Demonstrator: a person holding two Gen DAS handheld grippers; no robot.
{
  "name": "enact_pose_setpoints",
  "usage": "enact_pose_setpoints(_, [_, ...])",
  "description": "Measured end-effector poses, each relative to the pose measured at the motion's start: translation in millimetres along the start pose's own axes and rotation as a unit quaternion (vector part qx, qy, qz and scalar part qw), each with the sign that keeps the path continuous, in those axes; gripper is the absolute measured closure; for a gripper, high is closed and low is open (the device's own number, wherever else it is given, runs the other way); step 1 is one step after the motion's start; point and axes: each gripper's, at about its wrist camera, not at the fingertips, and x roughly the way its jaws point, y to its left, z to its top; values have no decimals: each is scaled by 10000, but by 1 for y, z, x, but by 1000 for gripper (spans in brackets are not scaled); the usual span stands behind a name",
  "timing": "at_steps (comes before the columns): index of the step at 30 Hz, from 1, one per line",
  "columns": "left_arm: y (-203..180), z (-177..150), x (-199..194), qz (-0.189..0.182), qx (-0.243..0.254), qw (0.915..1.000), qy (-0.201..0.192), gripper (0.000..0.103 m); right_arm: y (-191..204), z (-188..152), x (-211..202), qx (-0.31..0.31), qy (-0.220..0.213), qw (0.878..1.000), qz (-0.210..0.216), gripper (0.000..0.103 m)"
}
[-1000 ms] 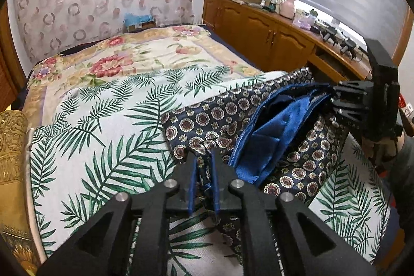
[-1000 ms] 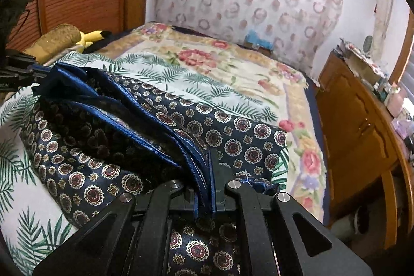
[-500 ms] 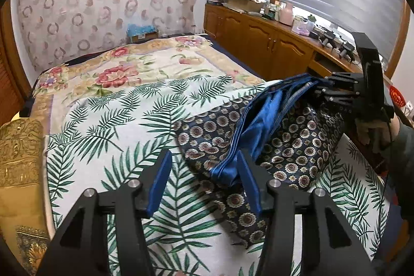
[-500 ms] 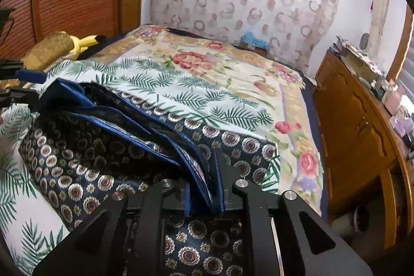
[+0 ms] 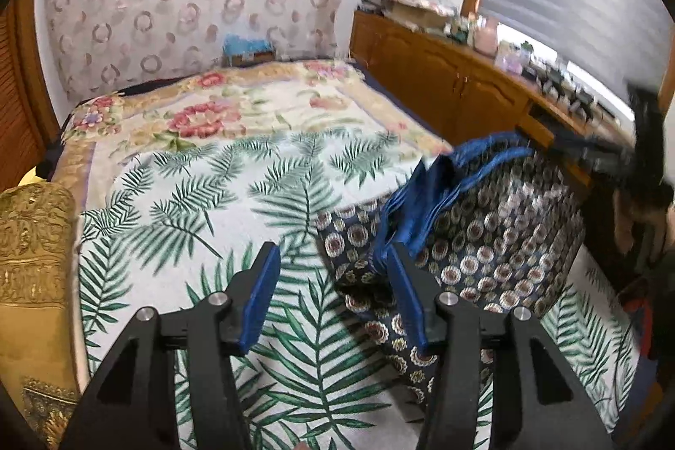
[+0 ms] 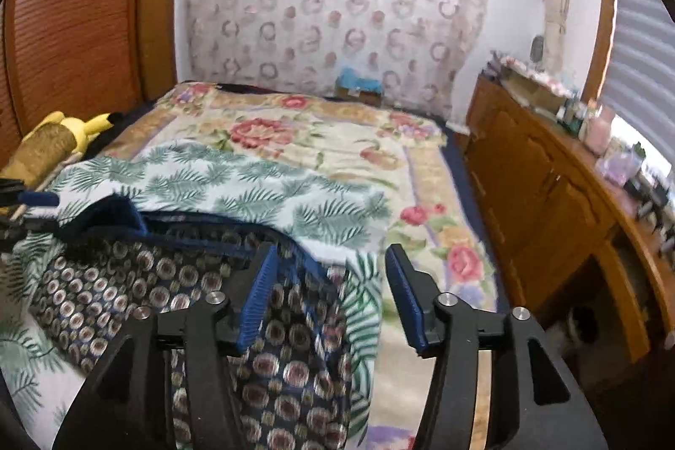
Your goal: Fold small clothes
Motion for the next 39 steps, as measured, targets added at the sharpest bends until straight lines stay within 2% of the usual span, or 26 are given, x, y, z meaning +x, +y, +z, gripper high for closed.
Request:
enact_pose_setpoints(7, [-2,3,-11,-58,67,9999,-99,51,-8,-23,19,215,459,9984,261,45])
enact_pose_setpoints(13, [-2,-3,27,-28,76,9990,436,51,-9,-29,43,401,709,9957,444,45])
enact_pose_setpoints(19, [3,9,64,54,184,9970,753,51,-8,-34,58,499,836,9935,589,45])
enact_pose_setpoints(25, [9,14,88,-350,-159,9940,1028,51,-8,-34,64,593,882,9913,769,44])
enact_pose_setpoints(27, [8,15,88,-450,-221,9940,977,51,-6,-34,64,510,879,9913,842,45])
enact_pose_setpoints(28, [8,15,87,-477,-238,9937,981,51,-5,-34,64,468,876,9909,913,50])
enact_pose_setpoints(31, [8,15,88,-746,-280,9922,962,52,-4,-35,64,427,891,9900,1010,53])
enact_pose_setpoints(32, [7,16,88,-828,-281,9916,950,53,-4,-35,64,413,884,9895,1070,55])
enact_pose_setpoints(34, [7,17,90,-902,-280,9909,962,69,-2,-34,64,395,882,9869,1291,73])
enact_pose_setpoints(35, [6,18,91,-950,-278,9903,973,74,-1,-34,64,360,876,9861,1362,77])
enact_pose_setpoints(37, [5,19,90,-1017,-258,9897,977,97,4,-34,62,240,836,9863,1403,86])
enact_pose_setpoints(39, [3,20,86,-1026,-216,9901,933,101,7,-33,57,179,752,9872,1397,90])
